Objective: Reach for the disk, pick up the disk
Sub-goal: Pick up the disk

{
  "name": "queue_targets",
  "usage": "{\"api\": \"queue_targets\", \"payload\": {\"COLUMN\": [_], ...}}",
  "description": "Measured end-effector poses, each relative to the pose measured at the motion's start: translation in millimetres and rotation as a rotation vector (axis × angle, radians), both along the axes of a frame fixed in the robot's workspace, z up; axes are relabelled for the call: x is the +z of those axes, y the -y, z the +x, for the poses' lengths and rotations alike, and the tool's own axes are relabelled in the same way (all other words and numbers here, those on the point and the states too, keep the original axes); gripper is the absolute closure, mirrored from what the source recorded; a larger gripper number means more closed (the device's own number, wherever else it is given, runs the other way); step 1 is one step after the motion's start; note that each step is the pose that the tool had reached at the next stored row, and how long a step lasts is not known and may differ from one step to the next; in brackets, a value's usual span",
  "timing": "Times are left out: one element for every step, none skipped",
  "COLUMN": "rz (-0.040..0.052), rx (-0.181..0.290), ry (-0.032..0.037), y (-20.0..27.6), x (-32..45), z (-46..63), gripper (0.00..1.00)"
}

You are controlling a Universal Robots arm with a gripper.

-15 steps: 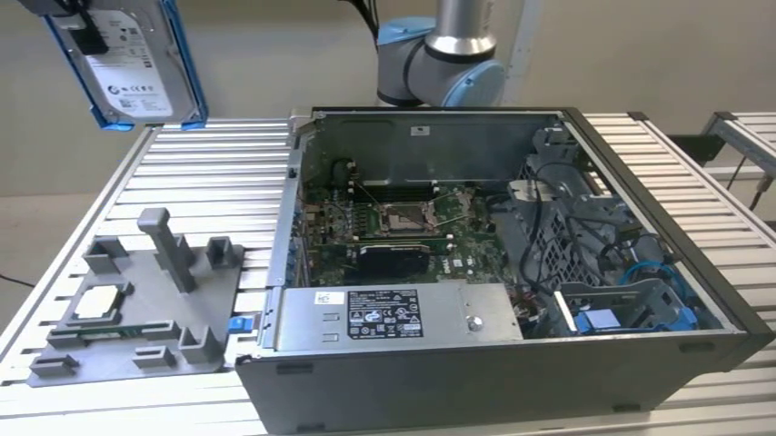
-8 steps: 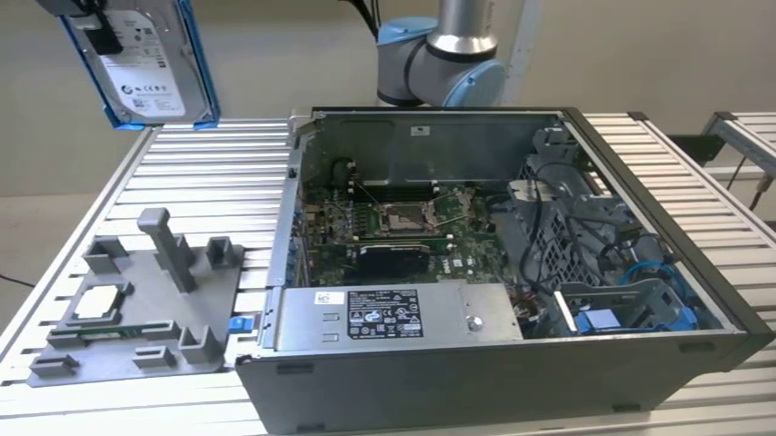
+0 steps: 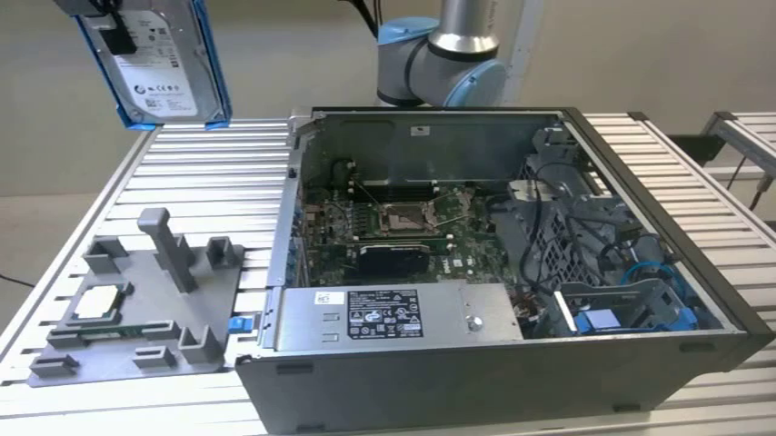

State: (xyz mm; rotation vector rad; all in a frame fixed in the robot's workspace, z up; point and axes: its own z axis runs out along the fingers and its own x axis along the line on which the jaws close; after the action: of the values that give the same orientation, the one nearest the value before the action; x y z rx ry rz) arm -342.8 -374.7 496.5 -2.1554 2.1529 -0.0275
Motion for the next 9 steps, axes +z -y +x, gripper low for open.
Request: {"api": "queue_targets", "payload": {"rz": [0.0,0.0,0.0,0.0,0.0,-0.0001,-0.0001,-0.0001,0.0], "rx": [0.0,0.0,0.0,0.0,0.0,0.0,0.0,0.0,0.0], "ry": [0.0,-0.0001,0.0,-0.0001,-0.0001,-0.0001,-0.0001,-0.0001,-0.0001], "y": [0.0,0.0,0.0,0.0,0.0,0.0,0.0,0.0,0.0], "x": [0.0,0.0,0.0,0.0,0.0,0.0,0.0,0.0,0.0], "z": [1.7,3.5,5.2,7.1,8.9,10.7,12.5,14.3,16.1], "gripper": [1.0,1.0,1.0,1.0,1.0,1.0,1.0,1.0,1.0]}}
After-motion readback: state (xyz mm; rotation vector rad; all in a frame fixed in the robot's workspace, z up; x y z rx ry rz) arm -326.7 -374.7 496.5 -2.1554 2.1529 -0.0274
